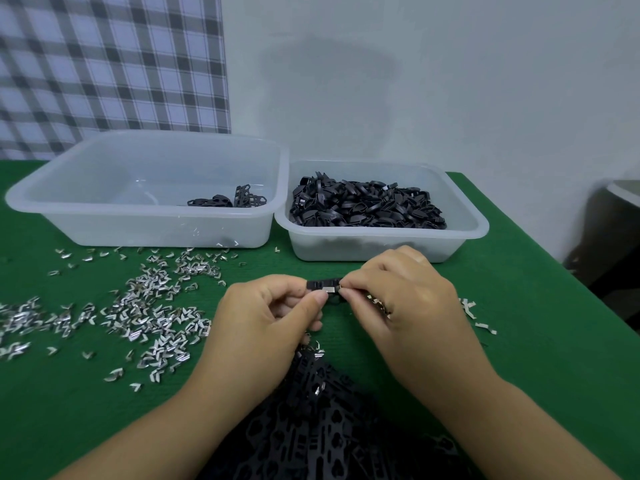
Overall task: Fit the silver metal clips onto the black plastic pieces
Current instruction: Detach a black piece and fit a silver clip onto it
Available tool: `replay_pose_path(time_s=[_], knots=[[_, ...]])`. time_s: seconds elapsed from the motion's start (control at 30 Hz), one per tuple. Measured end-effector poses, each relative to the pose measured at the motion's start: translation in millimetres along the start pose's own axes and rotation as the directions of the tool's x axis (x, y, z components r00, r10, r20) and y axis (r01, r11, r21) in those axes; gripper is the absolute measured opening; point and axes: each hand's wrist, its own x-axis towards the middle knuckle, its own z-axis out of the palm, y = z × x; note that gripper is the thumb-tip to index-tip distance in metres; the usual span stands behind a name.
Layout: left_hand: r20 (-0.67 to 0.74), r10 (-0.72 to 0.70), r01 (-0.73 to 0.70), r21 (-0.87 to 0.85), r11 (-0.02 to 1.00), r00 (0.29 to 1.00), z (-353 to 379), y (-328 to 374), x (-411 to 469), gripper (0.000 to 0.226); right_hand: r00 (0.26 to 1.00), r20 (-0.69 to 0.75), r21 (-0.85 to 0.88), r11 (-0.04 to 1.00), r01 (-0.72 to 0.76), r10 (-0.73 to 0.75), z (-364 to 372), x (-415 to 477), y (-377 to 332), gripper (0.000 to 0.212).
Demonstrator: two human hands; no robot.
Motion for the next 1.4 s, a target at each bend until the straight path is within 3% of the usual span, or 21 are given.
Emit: replay_pose_path(time_s=[0.77,1.07,1.4], knots=[[0.046,-0.012,0.015,-0.061,0.998,0.999,-0.5,-0.1,-1.3,0.02,0.999,-0.041,0.008,1.0,0.02,-0.02,1.6,0.4,0.3,0.001],[0.078,-0.028,0.035,-0.085,0.996,0.997,-0.5,-0.3,-0.2,0.017,0.997,-0.039,0.178,0.982,-0.057,0.065,2.9,-0.4,5.2,0.001],[0.029,0.022,-0.022,0.013,1.0,0.999,1.2,-1.5,-2.4,0.016,1.0,0.004,0.096,0.995,-0.029,0.029,0.2,-0.8,3.9,0.004]])
